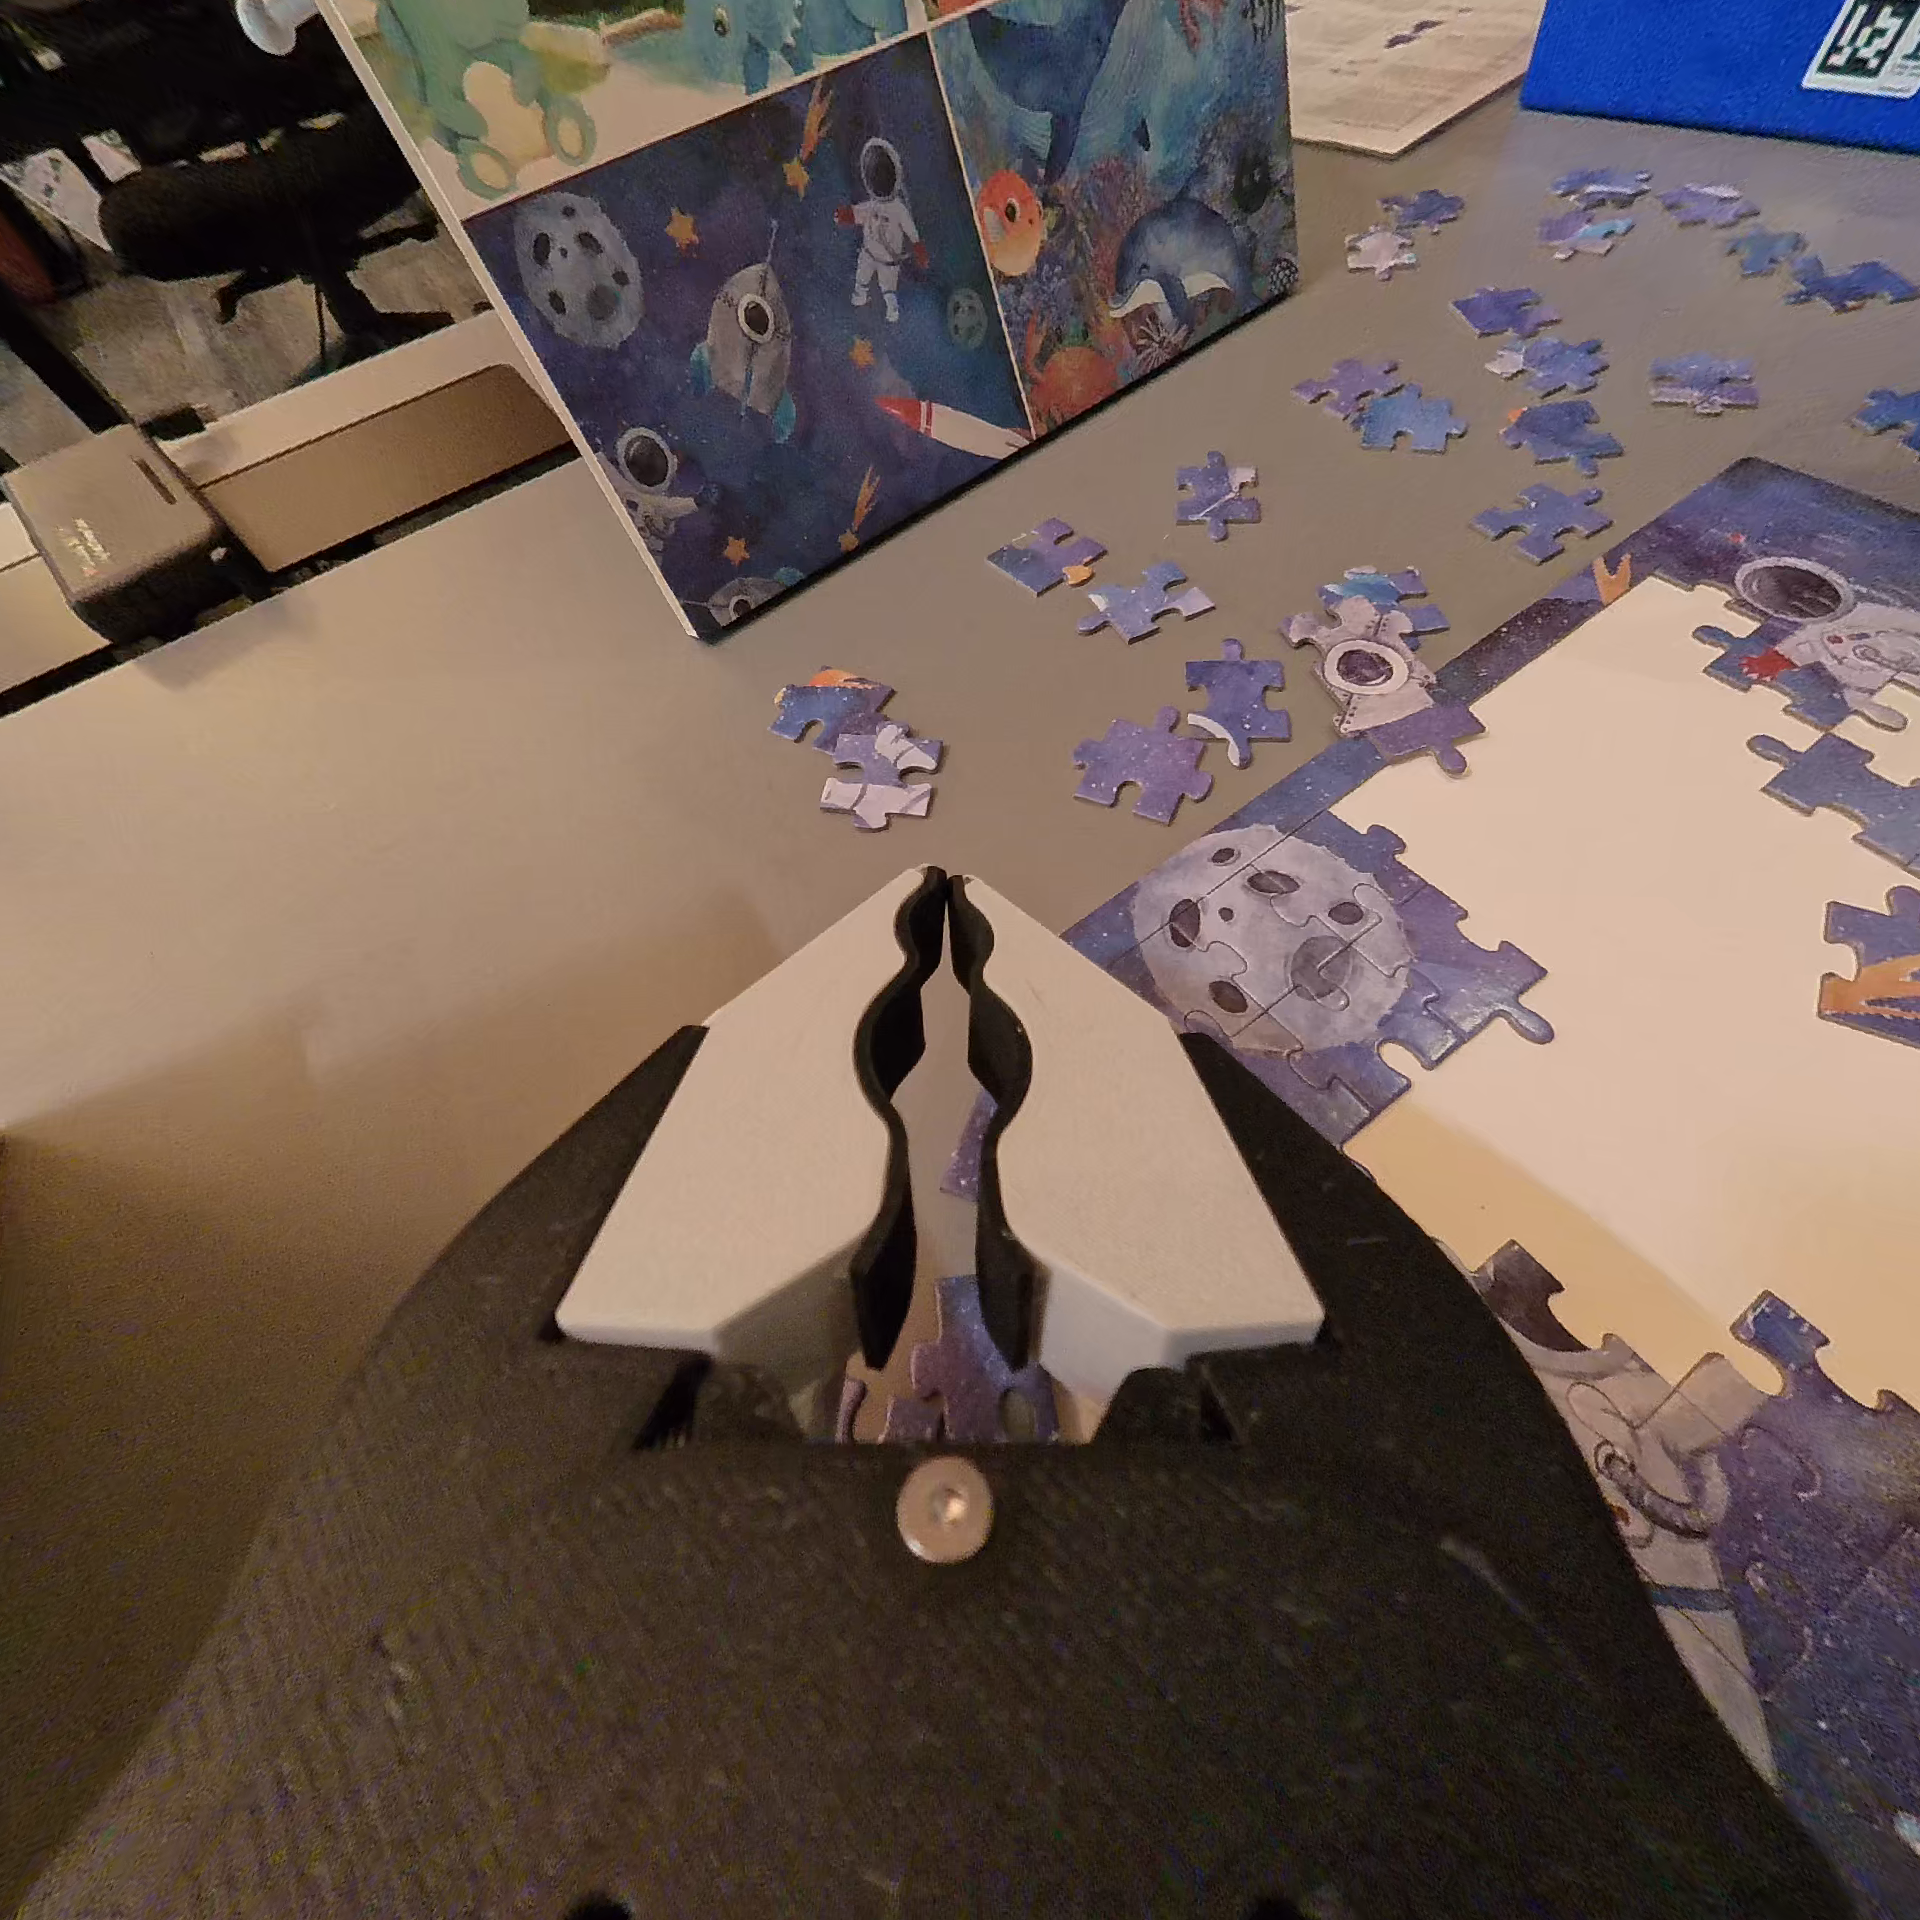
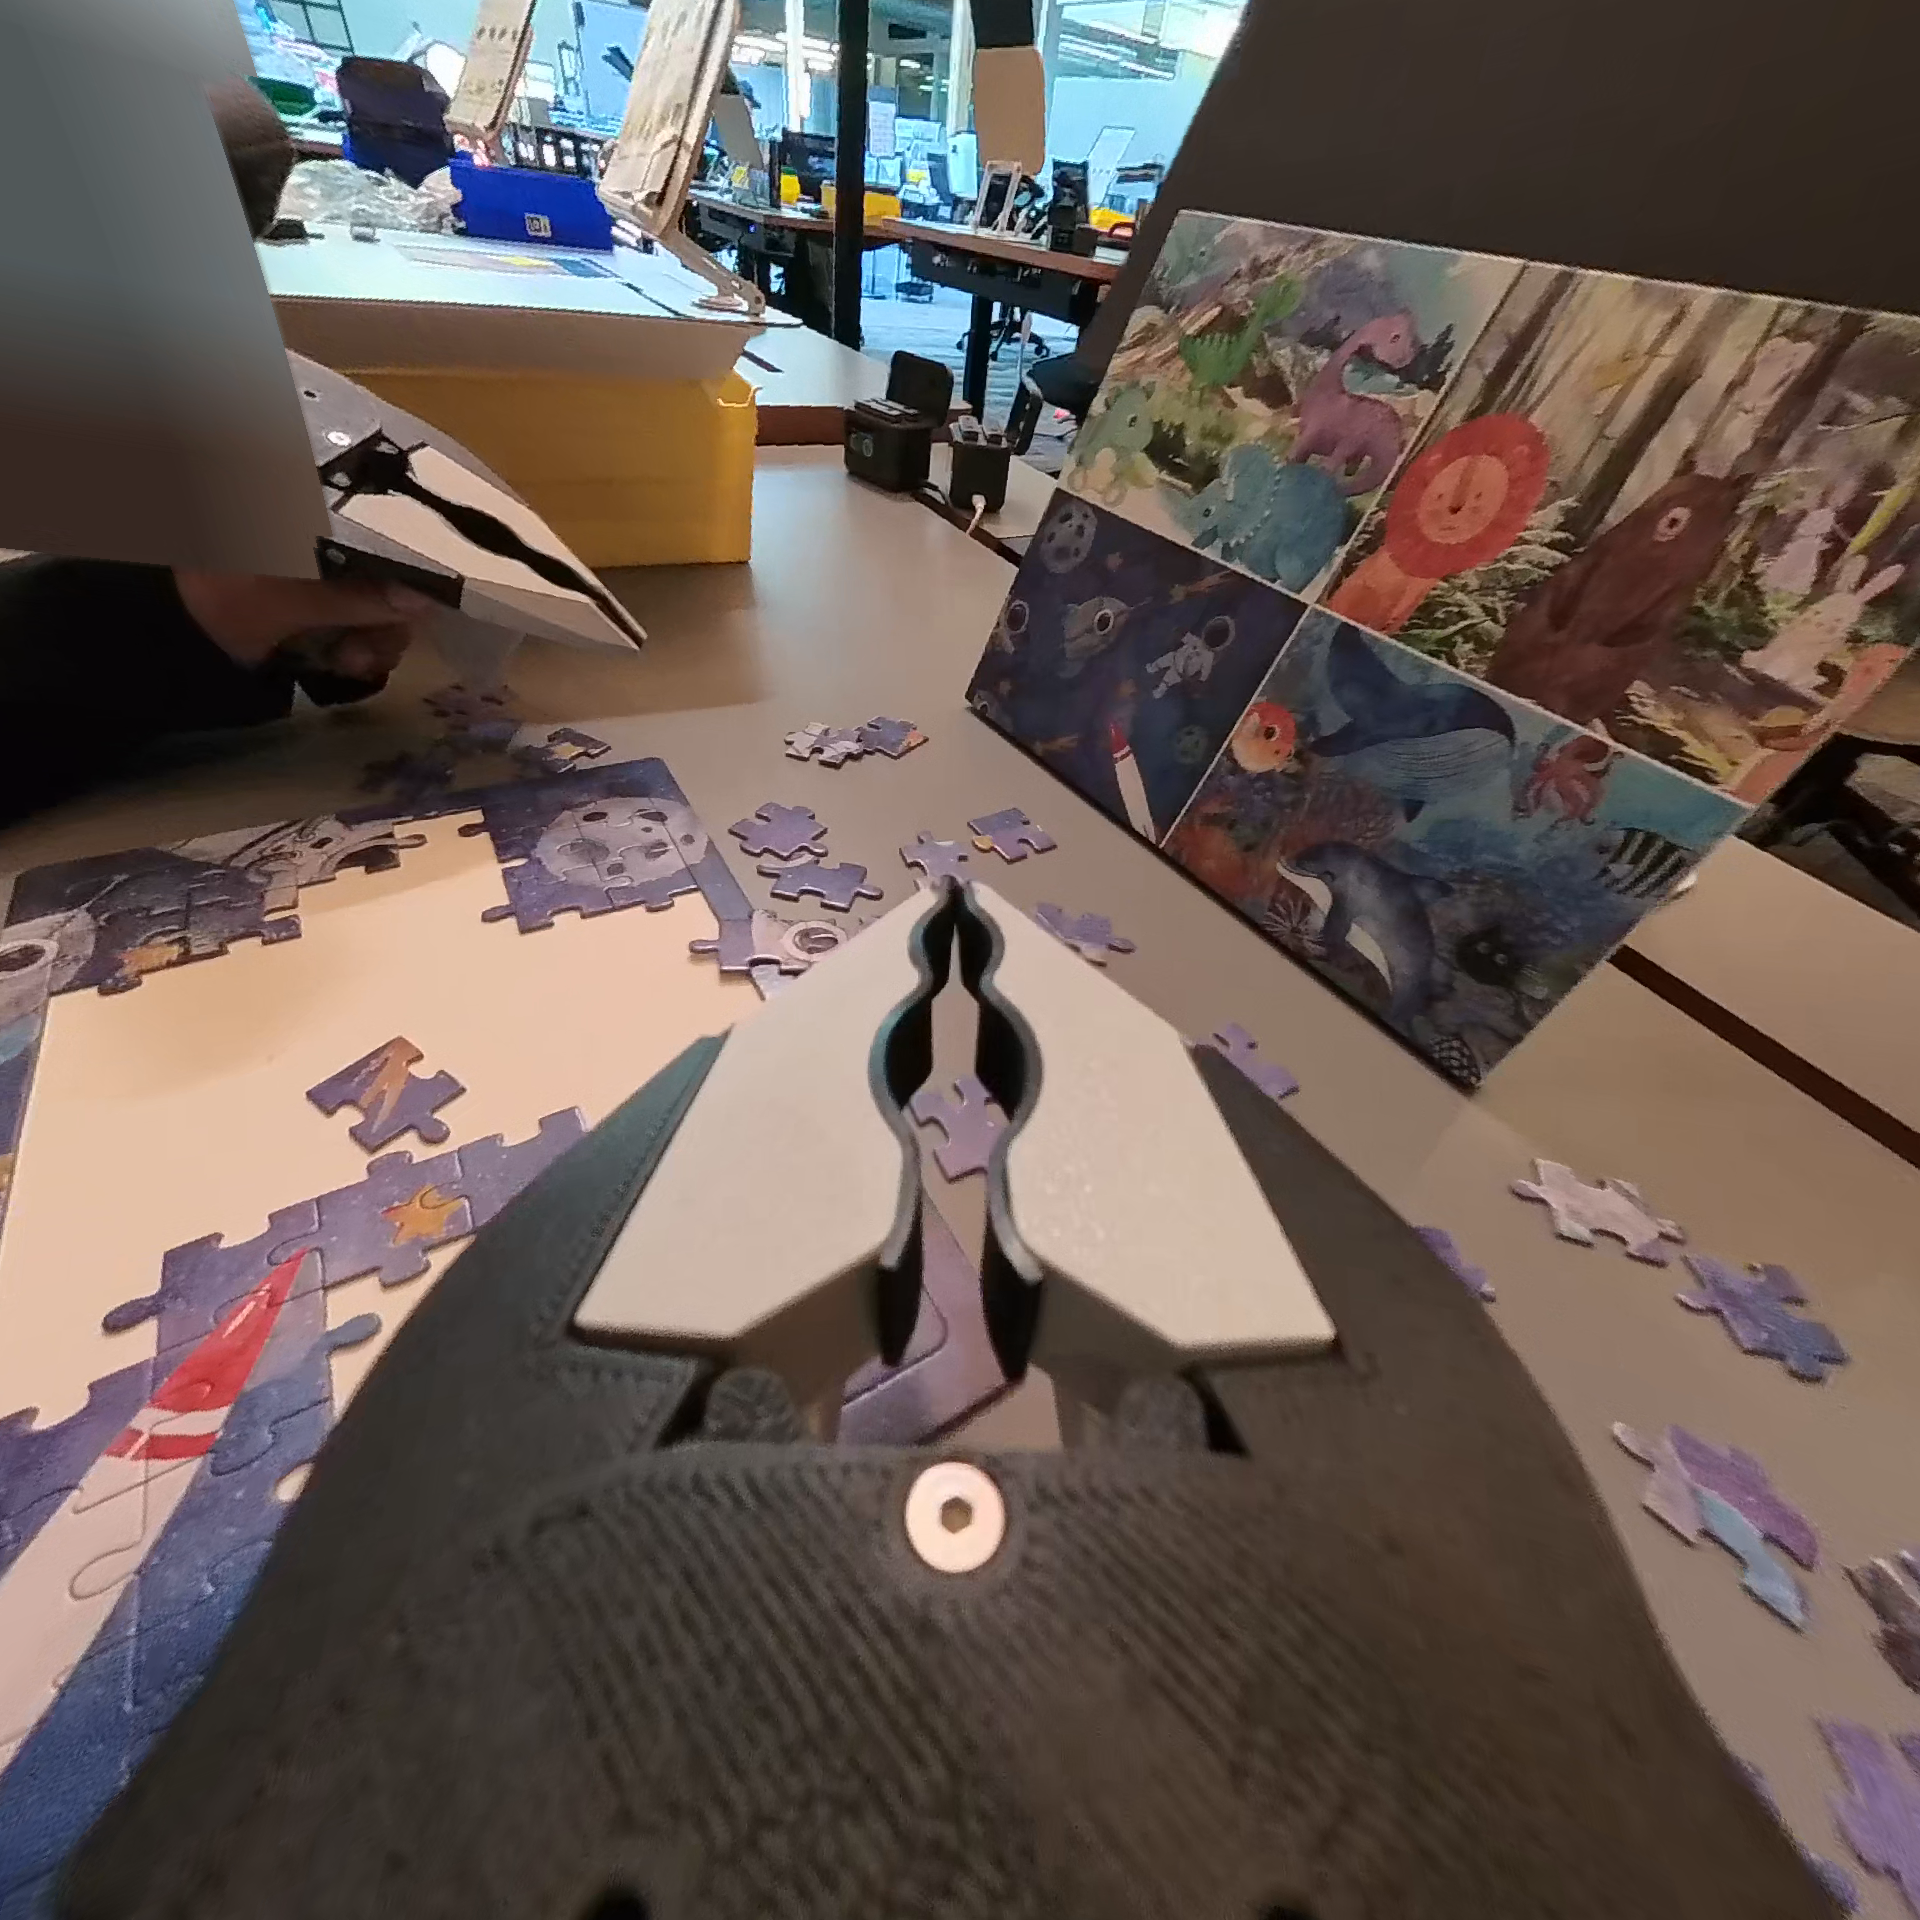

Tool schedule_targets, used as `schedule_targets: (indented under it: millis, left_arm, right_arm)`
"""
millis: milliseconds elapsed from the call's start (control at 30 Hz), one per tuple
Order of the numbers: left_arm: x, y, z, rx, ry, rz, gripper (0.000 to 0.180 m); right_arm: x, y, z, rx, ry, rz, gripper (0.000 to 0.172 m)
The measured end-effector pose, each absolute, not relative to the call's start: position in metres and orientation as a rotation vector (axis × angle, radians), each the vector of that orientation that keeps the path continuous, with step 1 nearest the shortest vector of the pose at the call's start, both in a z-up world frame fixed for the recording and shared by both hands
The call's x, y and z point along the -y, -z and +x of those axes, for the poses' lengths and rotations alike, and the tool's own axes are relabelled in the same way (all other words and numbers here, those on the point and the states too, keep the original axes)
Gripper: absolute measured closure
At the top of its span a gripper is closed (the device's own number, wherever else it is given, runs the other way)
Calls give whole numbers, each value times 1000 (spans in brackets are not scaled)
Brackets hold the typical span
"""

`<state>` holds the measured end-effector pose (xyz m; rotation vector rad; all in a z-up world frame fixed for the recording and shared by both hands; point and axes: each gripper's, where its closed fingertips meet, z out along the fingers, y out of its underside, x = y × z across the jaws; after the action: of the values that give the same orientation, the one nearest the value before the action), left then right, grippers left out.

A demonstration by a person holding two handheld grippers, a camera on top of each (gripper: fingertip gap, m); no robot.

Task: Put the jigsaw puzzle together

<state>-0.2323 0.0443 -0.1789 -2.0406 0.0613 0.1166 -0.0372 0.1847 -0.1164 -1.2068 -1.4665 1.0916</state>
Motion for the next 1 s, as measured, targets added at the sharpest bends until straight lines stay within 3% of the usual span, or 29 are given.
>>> schedule_targets:
  millis: [100,233,300,533,1000]
  left_arm:
    - [-44,179,-232,-63,-118,-2042,180]
    - [-45,180,-232,-65,-118,-2045,180]
    - [-45,180,-231,-66,-118,-2047,180]
    - [-45,181,-231,-70,-120,-2049,180]
    - [-46,181,-230,-75,-122,-2051,180]
  right_arm:
    - [-165,124,-40,1568,-1139,-1168,170]
    - [-115,153,-41,1861,-1209,-1100,146]
    - [-92,171,-41,1998,-1186,-1076,143]
    - [-40,194,-44,2210,-1194,-1058,144]
    - [-36,223,-40,2343,-1082,-1176,137]
